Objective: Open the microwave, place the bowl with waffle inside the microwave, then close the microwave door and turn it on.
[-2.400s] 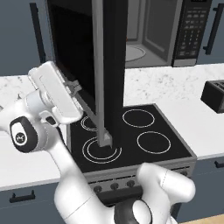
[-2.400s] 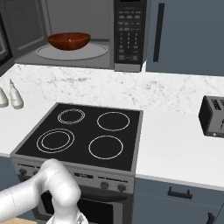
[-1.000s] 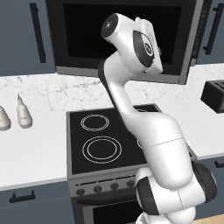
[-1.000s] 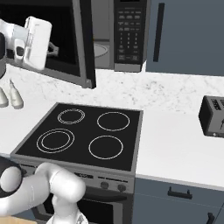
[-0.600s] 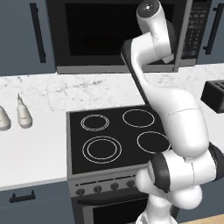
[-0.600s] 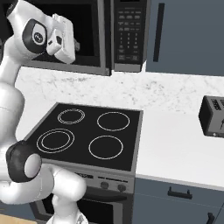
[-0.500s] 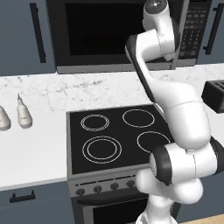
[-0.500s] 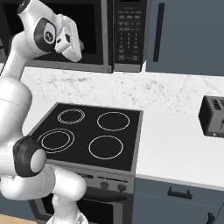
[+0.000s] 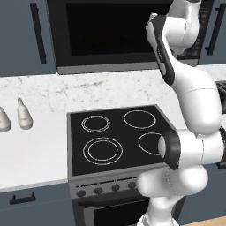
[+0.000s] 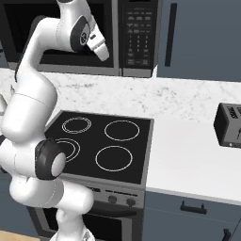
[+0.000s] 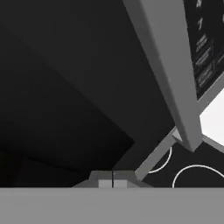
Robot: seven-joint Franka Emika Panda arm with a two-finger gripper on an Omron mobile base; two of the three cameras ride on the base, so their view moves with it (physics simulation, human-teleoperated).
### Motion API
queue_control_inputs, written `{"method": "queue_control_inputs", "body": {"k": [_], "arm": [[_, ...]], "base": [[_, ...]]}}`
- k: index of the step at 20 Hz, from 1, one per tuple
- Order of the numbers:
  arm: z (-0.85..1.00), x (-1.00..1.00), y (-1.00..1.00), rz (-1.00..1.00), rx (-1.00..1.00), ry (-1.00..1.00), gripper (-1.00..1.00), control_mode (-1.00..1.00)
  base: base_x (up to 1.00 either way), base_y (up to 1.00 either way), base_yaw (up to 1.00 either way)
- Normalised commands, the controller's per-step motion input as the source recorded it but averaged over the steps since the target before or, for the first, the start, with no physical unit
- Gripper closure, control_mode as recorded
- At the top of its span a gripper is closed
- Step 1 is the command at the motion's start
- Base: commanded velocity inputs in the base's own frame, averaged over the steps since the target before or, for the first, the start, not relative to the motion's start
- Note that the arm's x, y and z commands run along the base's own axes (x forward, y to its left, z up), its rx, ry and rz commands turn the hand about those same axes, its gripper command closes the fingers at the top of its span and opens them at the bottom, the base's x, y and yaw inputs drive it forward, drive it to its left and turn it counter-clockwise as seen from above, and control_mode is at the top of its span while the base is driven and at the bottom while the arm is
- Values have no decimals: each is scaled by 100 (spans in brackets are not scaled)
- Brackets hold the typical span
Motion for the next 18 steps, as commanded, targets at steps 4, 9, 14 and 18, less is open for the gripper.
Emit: {"method": "queue_control_inputs", "body": {"k": [4, 9, 14, 18], "arm": [[-100, 100, 23, 29, -8, -3, 100, -100], [-100, 15, 31, 21, -15, -4, 100, -100], [-89, -91, 22, 17, -10, -3, 100, -100], [-4, -100, -51, 7, 4, -6, 100, -100]], "base": [[0, 0, 0], [0, 0, 0], [0, 0, 0], [0, 0, 0]]}}
